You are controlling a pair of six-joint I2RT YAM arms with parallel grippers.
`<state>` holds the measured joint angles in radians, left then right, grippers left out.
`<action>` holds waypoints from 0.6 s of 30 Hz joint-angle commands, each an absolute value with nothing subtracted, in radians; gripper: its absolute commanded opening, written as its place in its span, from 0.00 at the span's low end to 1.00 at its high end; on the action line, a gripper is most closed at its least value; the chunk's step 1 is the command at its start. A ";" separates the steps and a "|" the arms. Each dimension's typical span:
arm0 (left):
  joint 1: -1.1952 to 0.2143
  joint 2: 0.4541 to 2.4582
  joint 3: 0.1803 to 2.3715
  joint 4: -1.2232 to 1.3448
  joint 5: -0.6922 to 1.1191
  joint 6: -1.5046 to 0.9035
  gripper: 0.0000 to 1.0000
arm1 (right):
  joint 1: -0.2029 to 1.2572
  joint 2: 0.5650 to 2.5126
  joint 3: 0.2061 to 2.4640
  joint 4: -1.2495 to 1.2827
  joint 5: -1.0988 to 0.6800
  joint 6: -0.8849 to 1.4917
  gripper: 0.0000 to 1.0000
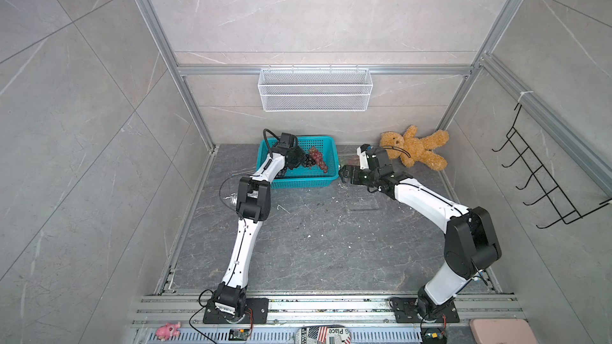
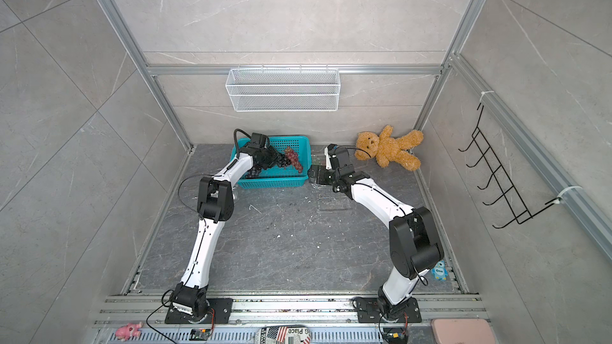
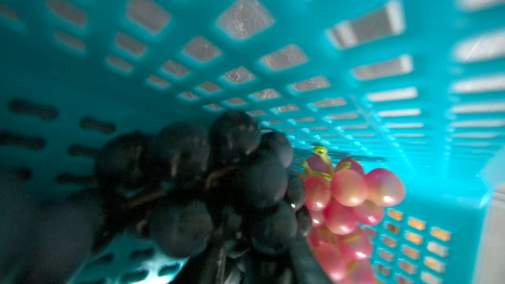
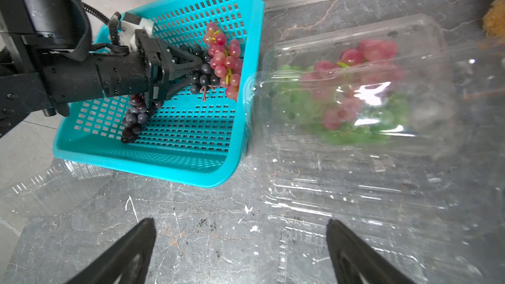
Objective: Pack grapes into containers
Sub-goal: Pick up the grape from the basket.
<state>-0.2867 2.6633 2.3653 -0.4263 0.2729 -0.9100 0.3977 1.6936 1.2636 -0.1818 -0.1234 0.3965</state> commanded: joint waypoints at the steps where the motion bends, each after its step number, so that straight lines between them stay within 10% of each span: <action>1: -0.286 2.622 2.322 -0.425 0.291 -0.837 0.17 | 0.390 1.653 1.246 -0.167 -0.129 0.406 0.99; 18: -0.298 2.361 2.171 -0.481 0.290 -0.714 0.05 | 0.384 1.614 1.217 -0.149 -0.142 0.423 1.00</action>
